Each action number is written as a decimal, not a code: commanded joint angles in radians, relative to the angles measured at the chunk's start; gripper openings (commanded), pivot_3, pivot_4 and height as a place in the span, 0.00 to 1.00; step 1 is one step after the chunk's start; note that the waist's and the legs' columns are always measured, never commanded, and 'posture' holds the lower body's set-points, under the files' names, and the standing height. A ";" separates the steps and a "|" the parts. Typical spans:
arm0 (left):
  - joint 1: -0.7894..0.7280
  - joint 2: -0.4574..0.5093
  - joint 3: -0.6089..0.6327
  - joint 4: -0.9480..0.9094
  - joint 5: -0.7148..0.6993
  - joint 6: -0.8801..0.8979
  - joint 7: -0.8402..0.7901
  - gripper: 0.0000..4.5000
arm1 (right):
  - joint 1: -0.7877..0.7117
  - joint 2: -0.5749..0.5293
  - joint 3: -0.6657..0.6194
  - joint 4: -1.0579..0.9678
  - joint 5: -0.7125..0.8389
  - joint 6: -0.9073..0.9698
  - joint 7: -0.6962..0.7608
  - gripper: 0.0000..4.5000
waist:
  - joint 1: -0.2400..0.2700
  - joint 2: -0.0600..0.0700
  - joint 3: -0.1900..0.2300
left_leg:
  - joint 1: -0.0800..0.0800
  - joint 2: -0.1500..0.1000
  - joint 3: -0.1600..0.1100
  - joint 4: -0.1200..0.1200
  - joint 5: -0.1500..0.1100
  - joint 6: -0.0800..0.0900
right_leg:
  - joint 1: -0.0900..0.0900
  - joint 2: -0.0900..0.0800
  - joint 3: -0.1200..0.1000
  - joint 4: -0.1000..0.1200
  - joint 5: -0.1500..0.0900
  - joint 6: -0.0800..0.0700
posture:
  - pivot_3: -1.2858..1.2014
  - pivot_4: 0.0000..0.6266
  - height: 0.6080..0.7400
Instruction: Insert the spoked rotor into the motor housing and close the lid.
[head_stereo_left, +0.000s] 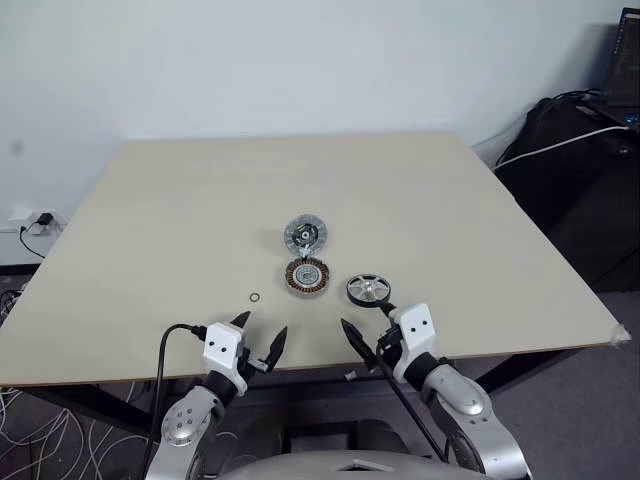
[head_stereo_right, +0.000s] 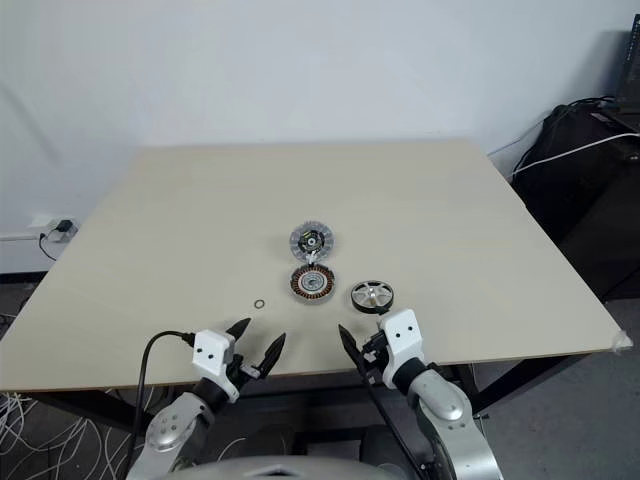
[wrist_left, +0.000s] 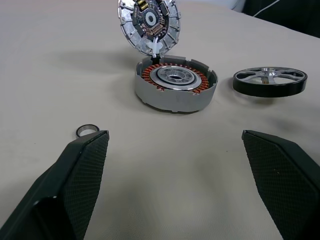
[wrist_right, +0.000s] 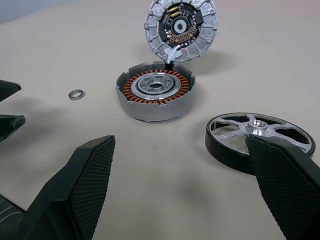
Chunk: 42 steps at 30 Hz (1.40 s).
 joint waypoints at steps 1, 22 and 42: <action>-0.010 -0.002 -0.002 -0.047 0.003 -0.005 0.003 1.00 | -0.027 0.001 -0.026 0.007 0.005 -0.053 0.002 1.00 | 0.000 0.000 0.000 | 0.000 0.000 0.000 0.000 0.000 0.000 | 0.000 0.000 0.000 0.000 0.000 0.000 | 0.52 0.00 1.00; -0.026 0.008 0.010 -0.028 0.076 -0.040 0.048 1.00 | -0.034 0.000 -0.043 0.221 -0.028 -0.260 0.020 1.00 | 0.000 0.000 0.002 | 0.000 0.000 0.000 0.000 0.000 0.000 | 0.000 0.001 0.000 0.000 0.000 0.000 | 0.52 0.00 1.00; -0.254 0.098 0.110 0.072 -0.021 0.326 -0.025 1.00 | -0.055 0.026 -0.026 0.210 -0.044 -0.250 -0.002 1.00 | 0.002 0.000 0.001 | 0.001 0.000 0.000 0.000 0.001 0.001 | 0.000 0.006 0.000 0.001 0.000 0.000 | 0.52 0.00 1.00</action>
